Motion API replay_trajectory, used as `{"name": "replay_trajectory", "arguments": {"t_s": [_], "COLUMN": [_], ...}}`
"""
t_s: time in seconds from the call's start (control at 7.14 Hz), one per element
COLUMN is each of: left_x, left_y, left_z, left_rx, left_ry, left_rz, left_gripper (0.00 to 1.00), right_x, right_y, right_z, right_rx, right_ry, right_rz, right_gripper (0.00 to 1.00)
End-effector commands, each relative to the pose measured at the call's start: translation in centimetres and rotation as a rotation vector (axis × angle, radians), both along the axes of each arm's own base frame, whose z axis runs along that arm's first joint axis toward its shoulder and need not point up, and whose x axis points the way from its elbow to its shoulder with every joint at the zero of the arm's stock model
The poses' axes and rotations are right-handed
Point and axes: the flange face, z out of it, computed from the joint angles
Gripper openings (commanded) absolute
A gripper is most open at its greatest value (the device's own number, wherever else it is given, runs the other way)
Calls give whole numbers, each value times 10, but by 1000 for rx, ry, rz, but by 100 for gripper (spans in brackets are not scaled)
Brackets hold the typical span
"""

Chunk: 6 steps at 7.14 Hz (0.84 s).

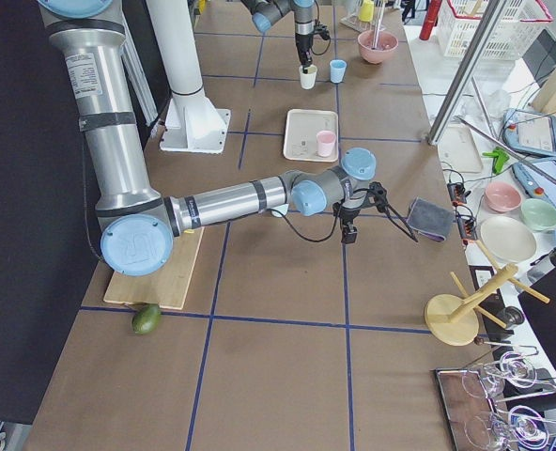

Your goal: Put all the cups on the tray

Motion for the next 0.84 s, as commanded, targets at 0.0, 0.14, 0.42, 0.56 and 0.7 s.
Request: {"name": "replay_trajectory", "arguments": {"t_s": [0.0, 0.14, 0.42, 0.56, 0.7], "left_x": [63, 83, 118, 126, 137], "left_y": [-1, -9, 25, 31, 35], "left_z": [-65, -69, -66, -64, -56], "left_rx": [-130, -151, -119, -128, -120], "left_ry": [27, 16, 8, 9, -10], "left_rz": [-67, -73, -34, -31, -32], "left_gripper": [0, 0, 5, 5, 18], "right_x": [0, 0, 0, 1, 1], "right_y": [0, 0, 1, 2, 3], "right_z": [1, 1, -1, -2, -2], "right_rx": [-1, -1, 0, 3, 3], "right_ry": [1, 1, -1, -2, -4], "right_rz": [1, 1, 1, 1, 1], "right_gripper": [99, 99, 99, 99, 99]}}
